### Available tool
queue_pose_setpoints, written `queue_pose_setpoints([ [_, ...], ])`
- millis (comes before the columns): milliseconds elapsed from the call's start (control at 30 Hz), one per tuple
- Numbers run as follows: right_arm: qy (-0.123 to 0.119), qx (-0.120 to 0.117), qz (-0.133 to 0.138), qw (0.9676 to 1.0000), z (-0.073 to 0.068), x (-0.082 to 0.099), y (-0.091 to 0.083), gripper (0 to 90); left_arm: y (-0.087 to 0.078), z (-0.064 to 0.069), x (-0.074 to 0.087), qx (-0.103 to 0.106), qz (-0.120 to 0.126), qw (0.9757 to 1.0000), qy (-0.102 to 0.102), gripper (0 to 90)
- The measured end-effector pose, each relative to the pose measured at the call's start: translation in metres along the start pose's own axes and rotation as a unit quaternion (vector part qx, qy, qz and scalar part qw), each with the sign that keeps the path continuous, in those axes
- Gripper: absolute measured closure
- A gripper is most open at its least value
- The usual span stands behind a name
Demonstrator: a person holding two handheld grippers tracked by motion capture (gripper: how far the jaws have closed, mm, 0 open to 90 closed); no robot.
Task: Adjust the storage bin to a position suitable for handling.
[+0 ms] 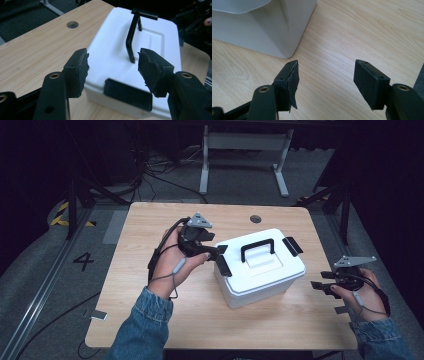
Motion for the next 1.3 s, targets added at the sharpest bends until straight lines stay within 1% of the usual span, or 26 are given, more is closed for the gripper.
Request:
queue_pose_setpoints([
  [33,0.000,0.000,0.000,1.0000,0.000,0.000,0.000,37.8,0.000,0.000,0.000,0.000,0.000,1.0000,0.000,41.8],
  [133,0.001,0.000,0.002,1.0000,0.001,0.001,-0.001,37.8,0.013,0.006,-0.004,0.018,0.004,0.9998,0.001,41.3],
  [167,0.002,-0.001,0.002,1.0000,0.001,0.002,-0.001,37.8,0.019,0.008,-0.005,0.029,0.008,0.9995,-0.001,41.1],
  [200,0.003,-0.001,0.000,1.0000,0.002,0.002,0.000,37.7,0.022,0.009,-0.005,0.033,0.009,0.9994,-0.007,42.2],
  [267,0.004,-0.002,-0.002,1.0000,0.002,0.003,0.001,37.7,0.031,0.009,-0.005,0.044,0.009,0.9989,-0.009,45.7],
  [300,0.004,-0.002,-0.002,1.0000,0.002,0.003,0.001,37.7,0.031,0.009,-0.005,0.044,0.009,0.9989,-0.009,45.8],
  [333,0.006,-0.005,-0.003,1.0000,0.000,0.003,0.002,37.7,0.039,0.010,-0.004,0.052,0.008,0.9985,-0.012,46.1],
  [367,0.005,-0.006,-0.004,1.0000,0.000,0.003,0.002,37.8,0.043,0.010,-0.004,0.055,0.007,0.9984,-0.015,46.2],
  [400,0.003,-0.007,-0.004,1.0000,0.000,0.003,0.003,37.8,0.043,0.010,-0.004,0.055,0.007,0.9984,-0.015,46.1],
  [467,0.003,-0.008,-0.004,1.0000,0.000,0.003,0.003,37.8,0.052,0.010,-0.002,0.059,0.005,0.9981,-0.016,46.0],
  [500,0.003,-0.008,-0.004,1.0000,-0.001,0.004,0.003,37.8,0.061,0.011,0.002,0.060,0.005,0.9981,-0.011,45.9],
  [567,0.003,-0.009,-0.004,0.9999,0.000,0.004,0.003,37.8,0.069,0.011,0.005,0.058,-0.003,0.9983,-0.008,45.9],
  [633,0.004,-0.009,-0.003,0.9999,0.000,0.004,0.003,37.8,0.076,0.012,0.008,0.063,-0.017,0.9978,-0.002,46.4],
  [667,0.004,-0.009,-0.003,0.9999,0.000,0.004,0.003,37.8,0.076,0.012,0.008,0.063,-0.017,0.9978,-0.002,46.8],
  [700,0.004,-0.008,-0.005,0.9999,0.000,0.005,0.003,37.7,0.083,0.014,0.010,0.065,-0.021,0.9977,0.000,47.5],
  [800,0.003,-0.009,-0.006,0.9999,0.000,0.005,0.003,37.8,0.088,0.015,0.012,0.068,-0.028,0.9973,0.001,49.1],
  [833,0.003,-0.010,-0.006,0.9999,0.000,0.005,0.003,37.7,0.089,0.016,0.013,0.068,-0.035,0.9971,0.001,50.5],
  [933,0.003,-0.011,-0.007,0.9999,0.000,0.005,0.004,37.7,0.093,0.016,0.016,0.063,-0.045,0.9970,0.002,52.2],
  [1000,0.002,-0.015,-0.007,0.9999,-0.001,0.006,0.005,37.4,0.094,0.016,0.017,0.067,-0.054,0.9963,0.003,55.3],
  [1033,0.003,-0.019,-0.006,0.9998,-0.002,0.006,0.005,37.4,0.095,0.017,0.017,0.069,-0.051,0.9964,-0.002,56.9],
  [1067,0.004,-0.020,-0.006,0.9998,-0.002,0.006,0.006,37.4,0.095,0.018,0.017,0.070,-0.058,0.9959,0.003,60.0],
  [1100,0.003,-0.020,-0.007,0.9998,-0.002,0.006,0.006,37.4,0.096,0.019,0.017,0.069,-0.067,0.9953,0.008,65.5],
  [1133,0.004,-0.020,-0.007,0.9998,-0.003,0.006,0.006,37.4,0.095,0.019,0.017,0.070,-0.071,0.9949,0.011,68.4],
  [1200,0.005,-0.021,-0.007,0.9997,-0.003,0.006,0.006,37.4,0.094,0.019,0.015,0.070,-0.075,0.9946,0.010,74.1],
  [1267,0.003,-0.020,-0.008,0.9998,-0.002,0.006,0.007,37.4,0.094,0.019,0.014,0.075,-0.074,0.9945,0.004,79.4],
  [1300,0.003,-0.020,-0.008,0.9998,-0.002,0.006,0.007,37.4,0.094,0.019,0.014,0.075,-0.074,0.9945,0.004,79.9],
])
Point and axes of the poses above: each handheld gripper's, and its own axes: y roughly forward along the jaws, x roughly out of its underside, z roughly to its right, the point moved 3 cm from there along y, roughly forward along the jaws, and after that the axes turned 14 degrees about z, right-handed, at the moved point
